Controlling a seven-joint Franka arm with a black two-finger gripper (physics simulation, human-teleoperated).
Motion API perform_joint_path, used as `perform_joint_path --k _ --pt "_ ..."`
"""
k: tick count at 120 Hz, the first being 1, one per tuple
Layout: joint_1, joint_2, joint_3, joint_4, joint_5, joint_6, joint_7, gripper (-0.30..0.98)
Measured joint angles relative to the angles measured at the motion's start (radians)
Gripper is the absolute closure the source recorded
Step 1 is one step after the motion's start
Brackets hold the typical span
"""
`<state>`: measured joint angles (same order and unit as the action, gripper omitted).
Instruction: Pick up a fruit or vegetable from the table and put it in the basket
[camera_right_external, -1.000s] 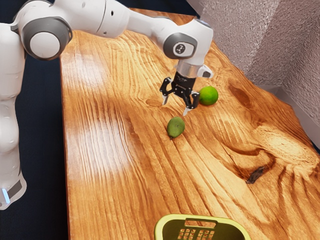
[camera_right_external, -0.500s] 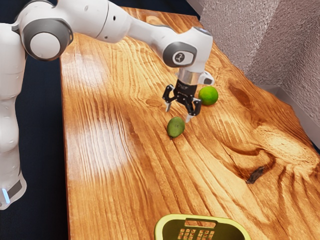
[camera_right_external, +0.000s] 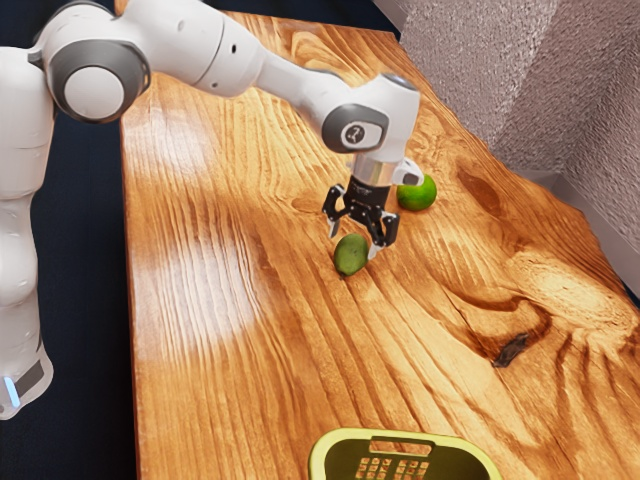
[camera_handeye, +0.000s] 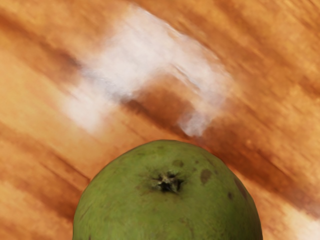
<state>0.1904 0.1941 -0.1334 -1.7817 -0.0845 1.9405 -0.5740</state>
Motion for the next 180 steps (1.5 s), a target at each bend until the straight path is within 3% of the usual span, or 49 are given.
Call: perform_joint_path --k 59,92,111,160,180 --pt "0.000 0.041 0.000 -0.003 -0.008 0.037 0.007 0.00" --pt "0.001 0.047 0.001 -0.003 -0.023 0.040 0.006 0.40" --pt "0.004 0.047 0.002 -0.002 -0.010 0.033 -0.006 0.52" --pt "0.004 0.003 -0.001 0.028 0.010 -0.024 -0.041 0.58" --pt "0.002 -0.009 -0.081 0.143 0.011 -0.086 -0.049 0.56"
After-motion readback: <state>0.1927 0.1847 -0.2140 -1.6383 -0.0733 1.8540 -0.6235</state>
